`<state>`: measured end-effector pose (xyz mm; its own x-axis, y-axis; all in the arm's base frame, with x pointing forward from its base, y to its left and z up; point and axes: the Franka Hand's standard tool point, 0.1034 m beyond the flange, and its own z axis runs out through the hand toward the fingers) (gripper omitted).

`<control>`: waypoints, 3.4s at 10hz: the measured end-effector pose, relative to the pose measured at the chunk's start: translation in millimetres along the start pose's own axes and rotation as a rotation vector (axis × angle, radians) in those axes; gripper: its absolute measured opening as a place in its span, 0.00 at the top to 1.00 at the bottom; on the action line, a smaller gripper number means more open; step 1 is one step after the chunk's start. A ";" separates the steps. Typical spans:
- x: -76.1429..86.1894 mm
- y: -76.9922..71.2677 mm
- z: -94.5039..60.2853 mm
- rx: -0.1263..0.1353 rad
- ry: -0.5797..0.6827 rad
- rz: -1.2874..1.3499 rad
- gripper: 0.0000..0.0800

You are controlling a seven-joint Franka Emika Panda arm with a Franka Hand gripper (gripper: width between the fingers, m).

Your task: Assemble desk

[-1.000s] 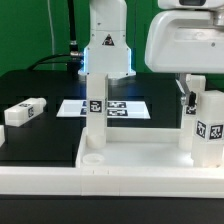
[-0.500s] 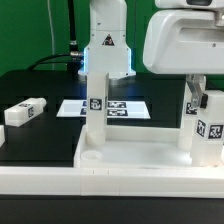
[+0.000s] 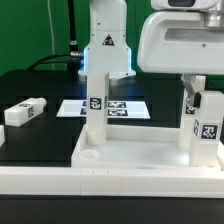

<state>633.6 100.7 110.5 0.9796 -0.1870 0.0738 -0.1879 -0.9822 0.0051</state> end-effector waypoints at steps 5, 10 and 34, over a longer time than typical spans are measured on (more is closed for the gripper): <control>2.8 23.1 0.4 -0.020 -0.009 0.440 0.64; 4.5 34.5 0.7 -0.041 -0.005 0.548 0.32; -66.5 274.3 -30.2 0.022 -0.053 0.123 0.19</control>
Offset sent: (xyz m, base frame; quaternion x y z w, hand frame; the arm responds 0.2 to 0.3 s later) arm 0.0026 0.0063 0.0028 0.0391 -0.0082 0.2432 0.9692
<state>514.8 -155.8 137.1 0.9516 -0.3067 0.0200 -0.3062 -0.9517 -0.0224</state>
